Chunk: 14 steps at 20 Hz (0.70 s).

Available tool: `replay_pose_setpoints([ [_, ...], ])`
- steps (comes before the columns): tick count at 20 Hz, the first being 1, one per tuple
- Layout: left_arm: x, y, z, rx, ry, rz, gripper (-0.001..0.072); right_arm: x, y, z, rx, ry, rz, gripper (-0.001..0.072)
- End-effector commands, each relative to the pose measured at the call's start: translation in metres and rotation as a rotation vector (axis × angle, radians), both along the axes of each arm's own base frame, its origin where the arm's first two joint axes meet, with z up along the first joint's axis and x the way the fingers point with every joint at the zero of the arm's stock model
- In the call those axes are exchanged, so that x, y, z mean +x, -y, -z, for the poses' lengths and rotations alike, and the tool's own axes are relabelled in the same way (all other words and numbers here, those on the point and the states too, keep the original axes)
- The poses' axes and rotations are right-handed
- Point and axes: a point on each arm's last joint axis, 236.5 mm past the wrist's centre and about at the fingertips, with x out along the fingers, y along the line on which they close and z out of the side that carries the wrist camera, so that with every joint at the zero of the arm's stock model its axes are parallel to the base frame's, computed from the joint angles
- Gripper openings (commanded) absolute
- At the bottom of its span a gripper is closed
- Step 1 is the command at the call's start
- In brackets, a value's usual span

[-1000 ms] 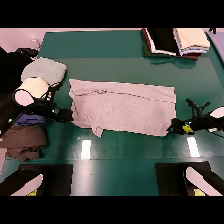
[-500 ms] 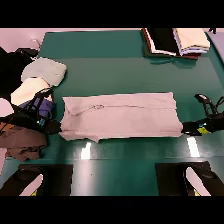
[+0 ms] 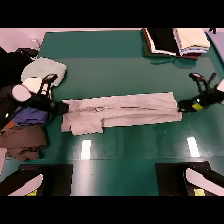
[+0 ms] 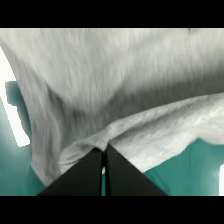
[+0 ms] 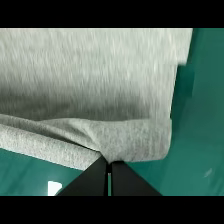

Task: Fold the shirts.

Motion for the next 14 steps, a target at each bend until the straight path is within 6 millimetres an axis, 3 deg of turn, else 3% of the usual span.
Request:
replay_pose_setpoints([
  [1, 0.060, 0.002, -0.002, 0.002, 0.087, -0.033, 0.0020, 0.049, -0.007, 0.008, 0.002, 0.001, -0.017, 0.0009],
  [4, 0.084, 0.004, 0.007, 0.003, 0.092, -0.044, 0.0020, 0.074, -0.006, 0.014, 0.007, -0.011, -0.015, 0.0009],
  [6, 0.089, 0.004, 0.014, 0.001, 0.086, -0.060, 0.0021, 0.085, -0.006, 0.018, 0.015, -0.021, -0.017, 0.0012],
  [7, 0.090, 0.004, 0.015, -0.004, 0.082, -0.074, 0.0026, 0.092, -0.010, 0.018, 0.041, -0.015, -0.011, 0.0102],
  [8, 0.091, 0.004, 0.014, -0.004, 0.086, -0.074, 0.0261, 0.099, -0.013, 0.017, 0.078, -0.005, 0.006, 0.0327],
  [9, 0.091, 0.004, 0.011, -0.008, 0.080, -0.078, 0.0533, 0.106, -0.015, 0.012, 0.127, 0.012, 0.022, 0.0387],
  [10, 0.089, 0.005, 0.007, -0.009, 0.070, -0.070, 0.0538, 0.110, -0.014, 0.006, 0.177, 0.033, 0.030, 0.0387],
  [12, 0.085, 0.008, -0.003, -0.011, 0.050, -0.050, 0.0336, 0.106, 0.001, 0.001, 0.242, 0.051, 0.072, 0.0400],
  [13, 0.084, 0.011, -0.006, -0.022, 0.045, -0.045, 0.0200, 0.097, 0.014, 0.005, 0.260, 0.039, 0.109, 0.0492],
  [14, 0.082, 0.013, -0.006, -0.034, 0.036, -0.044, 0.0049, 0.083, 0.029, 0.014, 0.275, 0.008, 0.157, 0.0536],
])
